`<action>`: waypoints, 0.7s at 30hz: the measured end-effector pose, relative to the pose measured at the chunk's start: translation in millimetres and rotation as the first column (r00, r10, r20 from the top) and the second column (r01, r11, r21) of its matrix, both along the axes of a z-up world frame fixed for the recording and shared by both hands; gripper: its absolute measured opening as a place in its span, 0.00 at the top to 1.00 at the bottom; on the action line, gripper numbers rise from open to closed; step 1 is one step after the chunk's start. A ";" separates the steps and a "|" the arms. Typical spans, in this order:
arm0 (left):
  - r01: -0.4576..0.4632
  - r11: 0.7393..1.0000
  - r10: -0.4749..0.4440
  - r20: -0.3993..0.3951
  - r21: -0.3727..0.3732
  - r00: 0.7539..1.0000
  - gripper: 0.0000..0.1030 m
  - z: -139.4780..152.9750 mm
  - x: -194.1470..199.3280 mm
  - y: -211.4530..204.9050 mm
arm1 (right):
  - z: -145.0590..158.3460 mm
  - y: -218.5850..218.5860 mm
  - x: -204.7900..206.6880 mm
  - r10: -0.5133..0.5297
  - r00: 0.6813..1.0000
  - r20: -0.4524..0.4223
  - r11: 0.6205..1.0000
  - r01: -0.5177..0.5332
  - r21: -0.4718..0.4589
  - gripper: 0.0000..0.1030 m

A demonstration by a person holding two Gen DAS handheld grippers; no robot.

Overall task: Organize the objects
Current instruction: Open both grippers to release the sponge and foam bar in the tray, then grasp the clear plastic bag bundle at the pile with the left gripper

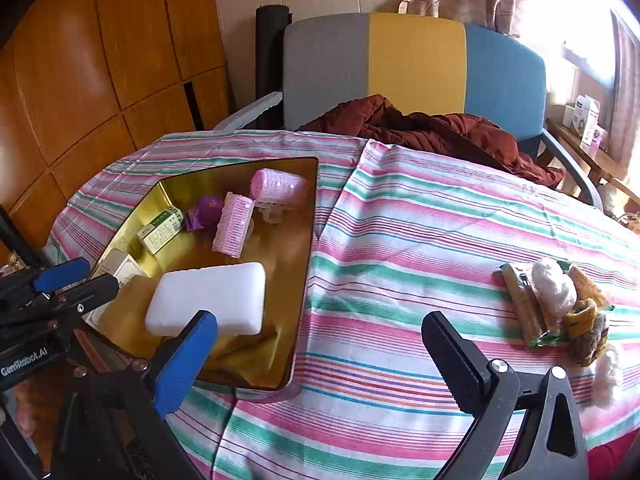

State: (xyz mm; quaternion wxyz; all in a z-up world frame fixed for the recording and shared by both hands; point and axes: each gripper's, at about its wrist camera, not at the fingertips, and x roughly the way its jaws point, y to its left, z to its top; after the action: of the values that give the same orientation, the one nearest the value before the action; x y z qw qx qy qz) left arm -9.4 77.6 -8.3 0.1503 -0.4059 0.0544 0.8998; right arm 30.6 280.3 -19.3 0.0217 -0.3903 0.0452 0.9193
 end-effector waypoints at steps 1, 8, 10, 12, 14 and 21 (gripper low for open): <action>0.008 1.000 -0.008 0.001 -0.003 1.000 0.45 0.2 1.0 2.8 | 0.8 2.2 0.2 -0.003 1.000 -0.001 1.000 0.003 0.004 0.00; 0.078 0.997 -0.078 -0.007 -0.006 0.997 0.45 4.2 8.8 23.3 | 8.3 34.6 3.8 -0.064 0.998 -0.009 0.998 0.064 0.028 0.00; 0.103 0.995 -0.103 -0.009 0.005 0.995 0.45 6.5 10.6 29.7 | 11.6 51.2 6.6 -0.098 0.995 -0.012 0.994 0.099 0.039 0.00; 0.128 0.992 -0.128 -0.010 0.009 0.992 0.45 8.5 12.5 37.0 | 15.7 71.0 10.1 -0.140 0.990 -0.016 0.989 0.141 0.051 0.00; 0.156 0.988 -0.156 -0.008 0.015 0.988 0.45 10.1 13.6 45.7 | 21.0 94.3 14.9 -0.191 0.981 -0.022 0.978 0.192 0.081 0.00; 0.240 0.968 -0.243 0.036 0.073 0.969 0.45 11.0 14.4 78.7 | 41.1 211.2 46.0 -0.485 0.871 -0.079 0.864 0.491 0.106 0.00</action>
State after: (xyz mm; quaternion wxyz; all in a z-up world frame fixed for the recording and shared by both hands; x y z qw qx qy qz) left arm 4.9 156.3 2.7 0.2736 -0.4110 0.0693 0.8668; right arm 76.6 491.5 21.7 0.2763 -0.3410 0.0865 0.8944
